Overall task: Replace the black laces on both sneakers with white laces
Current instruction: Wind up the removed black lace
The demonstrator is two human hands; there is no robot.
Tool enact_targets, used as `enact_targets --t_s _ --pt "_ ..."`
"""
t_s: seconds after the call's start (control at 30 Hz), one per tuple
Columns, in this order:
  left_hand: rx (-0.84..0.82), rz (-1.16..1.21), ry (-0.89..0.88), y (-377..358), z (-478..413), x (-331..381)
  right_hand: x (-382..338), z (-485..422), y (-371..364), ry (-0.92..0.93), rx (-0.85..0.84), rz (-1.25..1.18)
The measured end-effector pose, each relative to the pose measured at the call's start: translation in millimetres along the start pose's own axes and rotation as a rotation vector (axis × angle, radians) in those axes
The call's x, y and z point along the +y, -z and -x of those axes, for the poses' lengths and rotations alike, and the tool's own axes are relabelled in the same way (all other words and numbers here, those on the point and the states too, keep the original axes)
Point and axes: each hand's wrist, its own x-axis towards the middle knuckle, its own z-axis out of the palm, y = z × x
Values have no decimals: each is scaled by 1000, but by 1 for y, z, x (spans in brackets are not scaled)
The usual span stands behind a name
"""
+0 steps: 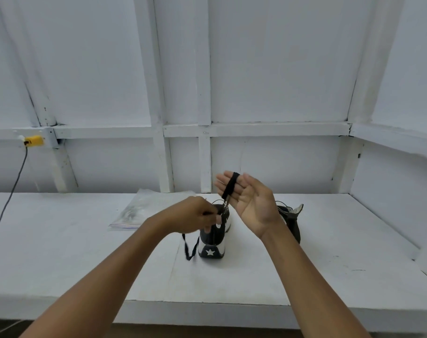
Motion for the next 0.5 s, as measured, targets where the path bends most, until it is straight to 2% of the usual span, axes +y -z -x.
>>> enact_targets --t_s 0.07,0.13,0.23,0.37,0.5 --pt "-57 1 -31 6 5 8 6 -4 -1 34 94 151" --pt "-73 33 -63 19 10 16 12 -5 0 47 168 410" --pt "-29 100 -105 39 14 24 17 -2 3 2 108 657" --pt "208 159 -111 54 13 15 18 6 -2 -40 35 671" --pt "429 276 -91 42 4 -9 17 15 -4 -108 -9 537"
